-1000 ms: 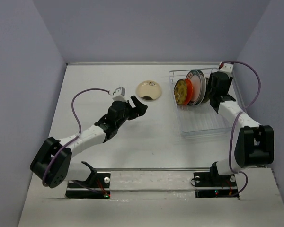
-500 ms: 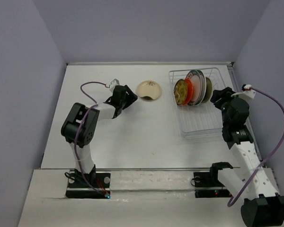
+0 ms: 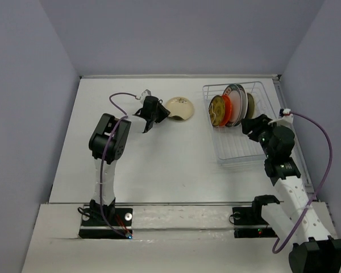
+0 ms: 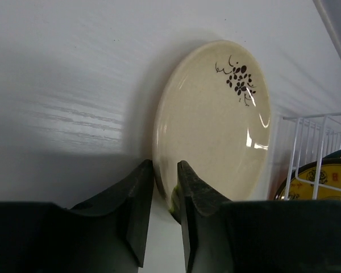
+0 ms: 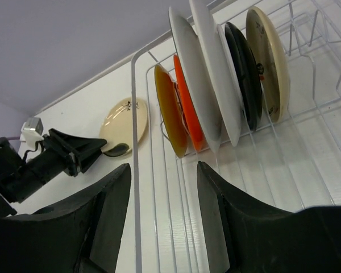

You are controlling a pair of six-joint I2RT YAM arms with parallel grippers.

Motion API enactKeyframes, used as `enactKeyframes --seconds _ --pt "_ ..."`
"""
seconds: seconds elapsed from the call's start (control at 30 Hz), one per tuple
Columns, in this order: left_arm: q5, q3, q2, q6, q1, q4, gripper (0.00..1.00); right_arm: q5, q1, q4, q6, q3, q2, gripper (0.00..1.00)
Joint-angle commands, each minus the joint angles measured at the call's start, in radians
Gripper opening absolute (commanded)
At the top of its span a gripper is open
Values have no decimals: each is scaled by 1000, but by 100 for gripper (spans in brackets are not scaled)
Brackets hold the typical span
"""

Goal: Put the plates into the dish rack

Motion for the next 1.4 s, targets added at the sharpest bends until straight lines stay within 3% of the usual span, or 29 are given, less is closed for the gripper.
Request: enactKeyframes --seconds 0.0,0.07,0.1,0.13,0.23,0.3,0.5,0.6,0.73,0.9,0.97,1.07,1.1,1.13,1.17,1.2,1.27,1.3,1.37 --pt "28 60 52 -26 -7 -33 34 -55 -1 77 14 6 -20 56" --pt "23 81 73 -42 -8 -32 29 -67 -1 77 17 9 -26 55" --pt "23 91 78 -43 -8 -30 14 -85 -1 77 23 11 -29 55" --pt "22 91 78 -43 -8 -29 6 -96 -1 75 23 12 -34 55" --pt "19 16 -3 -44 6 55 6 -151 -1 63 25 28 -43 59" --pt "25 -90 -75 -49 13 106 6 -232 -1 54 25 49 -20 69" --pt "34 -429 -452 -55 -8 284 6 -431 49 80 37 146 116 82" --pt "42 -532 -603 -46 -69 315 6 -415 141 57 10 204 201 87" --pt "40 -610 -745 -15 -183 313 6 -264 299 -18 -47 281 313 91" --pt "34 -691 -885 -27 -255 310 6 -181 376 -28 -30 318 405 92" --pt "33 -708 -946 -21 -266 312 6 -167 376 -28 -12 313 408 88" --pt "26 -735 -1020 -9 -269 310 6 -174 385 -28 0 307 402 71" --pt "26 -736 -1034 -3 -269 306 6 -181 385 -28 3 308 402 40" --pt "32 -732 -1045 9 -269 289 6 -182 385 -28 8 308 393 18" --pt "39 -721 -1057 20 -269 270 10 -178 385 -28 5 311 388 7" --pt "43 -709 -1063 34 -269 246 30 -168 385 -28 -1 316 382 7" --pt "75 -672 -1088 83 -269 189 53 -109 385 -72 -29 354 366 7" --pt "88 -666 -1101 101 -269 178 71 -81 385 -89 -42 374 362 7" --pt "97 -644 -1167 144 -269 114 84 34 373 -146 -104 451 356 7"
